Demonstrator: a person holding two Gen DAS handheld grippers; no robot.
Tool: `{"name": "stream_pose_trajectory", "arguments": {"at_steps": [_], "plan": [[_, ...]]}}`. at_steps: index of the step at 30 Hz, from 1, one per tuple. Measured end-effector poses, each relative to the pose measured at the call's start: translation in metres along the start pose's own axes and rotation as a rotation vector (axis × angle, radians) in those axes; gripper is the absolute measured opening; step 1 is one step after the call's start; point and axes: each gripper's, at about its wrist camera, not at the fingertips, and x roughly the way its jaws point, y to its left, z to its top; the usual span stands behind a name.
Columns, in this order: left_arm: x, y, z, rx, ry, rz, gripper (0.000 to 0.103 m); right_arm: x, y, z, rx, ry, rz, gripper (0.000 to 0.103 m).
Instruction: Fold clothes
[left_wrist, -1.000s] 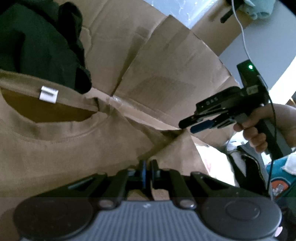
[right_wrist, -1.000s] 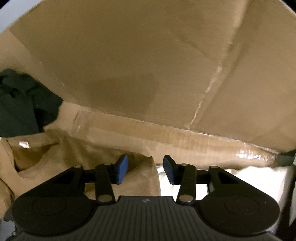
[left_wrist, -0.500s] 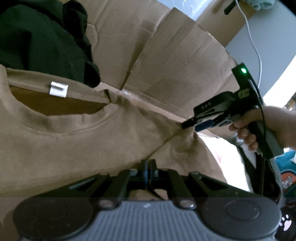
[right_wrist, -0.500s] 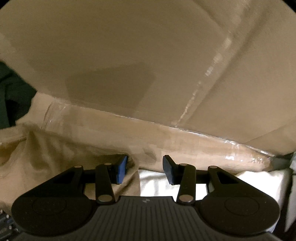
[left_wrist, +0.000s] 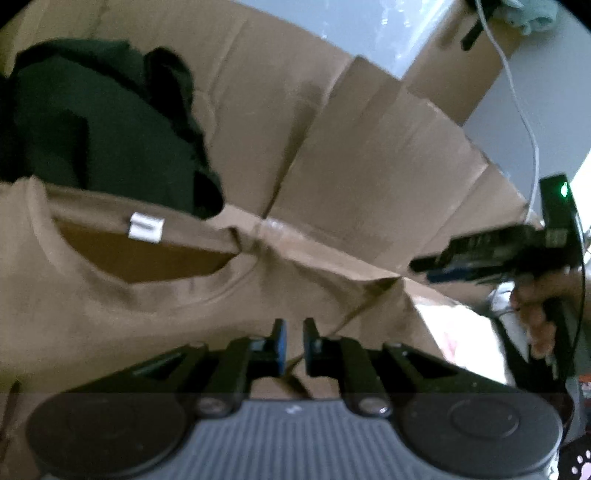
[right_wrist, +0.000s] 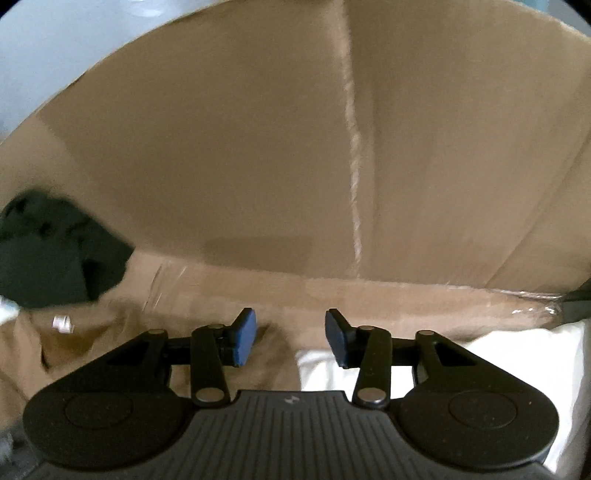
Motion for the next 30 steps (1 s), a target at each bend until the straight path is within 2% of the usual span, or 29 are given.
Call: {"name": "stream_pose_trajectory", "arguments": {"at_steps": [3, 6, 10, 15, 18, 23, 27, 30], "plan": [[0.006, -0.011, -0.002, 0.039, 0.024, -0.037, 0.009, 0.006, 0.009, -0.016, -0.072, 0.012, 0.023, 0.020], [0.017, -0.020, -0.007, 0.071, 0.059, -0.067, 0.009, 0.015, 0.011, -0.021, -0.088, 0.015, 0.032, 0.019], [0.033, -0.018, -0.015, 0.069, 0.099, -0.060, 0.009, 0.030, 0.012, -0.020, -0.095, 0.024, 0.026, 0.019], [0.046, -0.009, -0.020, 0.045, 0.100, -0.043, 0.005, 0.059, 0.012, -0.017, -0.098, 0.034, 0.010, 0.018], [0.044, -0.009, -0.018, 0.025, 0.086, -0.041, 0.005, 0.055, 0.013, -0.017, -0.116, 0.022, 0.009, 0.019], [0.035, -0.020, -0.016, 0.046, 0.067, -0.050, 0.006, 0.010, 0.014, -0.030, -0.150, -0.060, 0.066, 0.019], [0.038, -0.027, -0.018, 0.085, 0.104, -0.022, 0.008, -0.001, 0.011, -0.057, -0.152, -0.035, 0.077, 0.019], [0.039, -0.025, -0.019, 0.099, 0.120, -0.011, 0.007, -0.009, 0.004, -0.094, -0.101, -0.006, 0.088, 0.019]]}}
